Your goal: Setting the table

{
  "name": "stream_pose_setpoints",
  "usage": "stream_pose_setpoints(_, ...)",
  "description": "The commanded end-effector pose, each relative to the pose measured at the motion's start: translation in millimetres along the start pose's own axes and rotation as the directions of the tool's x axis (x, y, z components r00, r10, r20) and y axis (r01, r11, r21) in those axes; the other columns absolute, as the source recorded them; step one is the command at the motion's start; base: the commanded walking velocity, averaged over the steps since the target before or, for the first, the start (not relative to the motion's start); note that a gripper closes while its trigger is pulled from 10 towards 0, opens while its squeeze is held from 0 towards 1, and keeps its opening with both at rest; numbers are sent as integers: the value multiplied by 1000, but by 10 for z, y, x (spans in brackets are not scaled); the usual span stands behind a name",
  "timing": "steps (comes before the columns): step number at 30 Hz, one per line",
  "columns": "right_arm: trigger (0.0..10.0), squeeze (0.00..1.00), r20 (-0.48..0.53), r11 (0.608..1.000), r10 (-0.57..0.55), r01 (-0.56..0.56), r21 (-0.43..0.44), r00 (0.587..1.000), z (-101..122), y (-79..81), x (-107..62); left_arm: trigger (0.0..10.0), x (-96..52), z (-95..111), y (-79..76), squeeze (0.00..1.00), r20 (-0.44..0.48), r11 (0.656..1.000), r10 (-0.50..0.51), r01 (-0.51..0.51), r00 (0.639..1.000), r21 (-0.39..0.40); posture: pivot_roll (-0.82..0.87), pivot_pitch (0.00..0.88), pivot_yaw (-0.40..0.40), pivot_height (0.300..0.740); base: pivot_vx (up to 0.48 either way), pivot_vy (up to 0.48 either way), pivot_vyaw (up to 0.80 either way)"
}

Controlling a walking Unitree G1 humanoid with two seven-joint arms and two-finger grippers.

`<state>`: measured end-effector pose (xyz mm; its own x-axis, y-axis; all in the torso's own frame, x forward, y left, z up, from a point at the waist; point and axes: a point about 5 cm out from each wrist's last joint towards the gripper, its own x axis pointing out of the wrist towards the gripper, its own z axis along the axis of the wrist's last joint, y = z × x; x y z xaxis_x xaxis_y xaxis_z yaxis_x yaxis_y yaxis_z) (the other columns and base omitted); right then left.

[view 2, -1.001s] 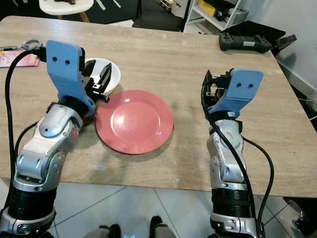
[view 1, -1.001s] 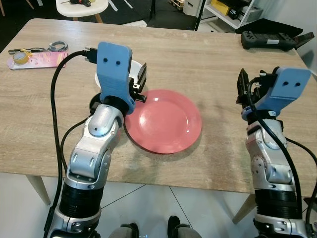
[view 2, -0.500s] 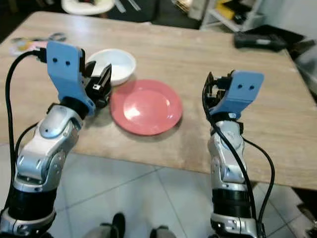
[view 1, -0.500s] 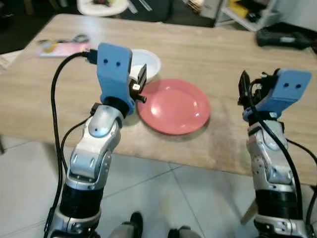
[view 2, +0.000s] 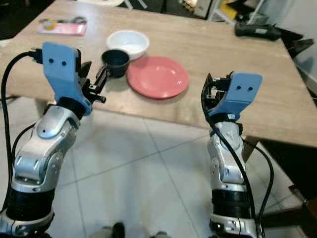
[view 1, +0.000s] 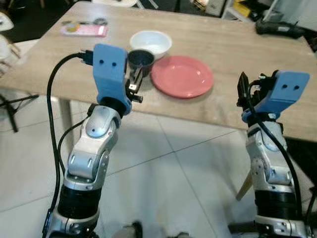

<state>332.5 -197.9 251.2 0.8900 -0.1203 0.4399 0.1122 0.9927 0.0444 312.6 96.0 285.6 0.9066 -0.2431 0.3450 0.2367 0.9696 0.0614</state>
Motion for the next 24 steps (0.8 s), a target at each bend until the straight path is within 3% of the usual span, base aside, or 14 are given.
stream_pose_setpoints(1, 10000, 0, -3, 1000, -21, 21, -10, 1000, -18, -75, -30, 10000, -7, -18, -55, 0, -5, 1000, -16, 16, 1000, 1, 22, 163, 48, 740, -307, 0, 0)
stream_pose_setpoints(4, 10000, 0, -3, 1000, -21, 21, -11, 1000, -18, -77, -30, 10000, -6, -18, -56, 0, -5, 1000, -17, 17, 1000, 1, 22, 163, 48, 740, -307, 0, 0)
stream_pose_setpoints(19, 10000, 0, -4, 1000, -21, 21, -13, 1000, -28, -80, -31, 10000, 1, -41, -48, 0, -10, 1000, -17, 17, 1000, -22, 19, 156, 50, 740, 0, 0, 0)
stream_pose_setpoints(24, 10000, 0, -4, 1000, -22, 22, -13, 1000, -31, -82, -30, 10000, 7, -62, -19, 0, -19, 1000, -2, 2, 1000, -1, 19, 157, 50, 740, 468, 0, 0)
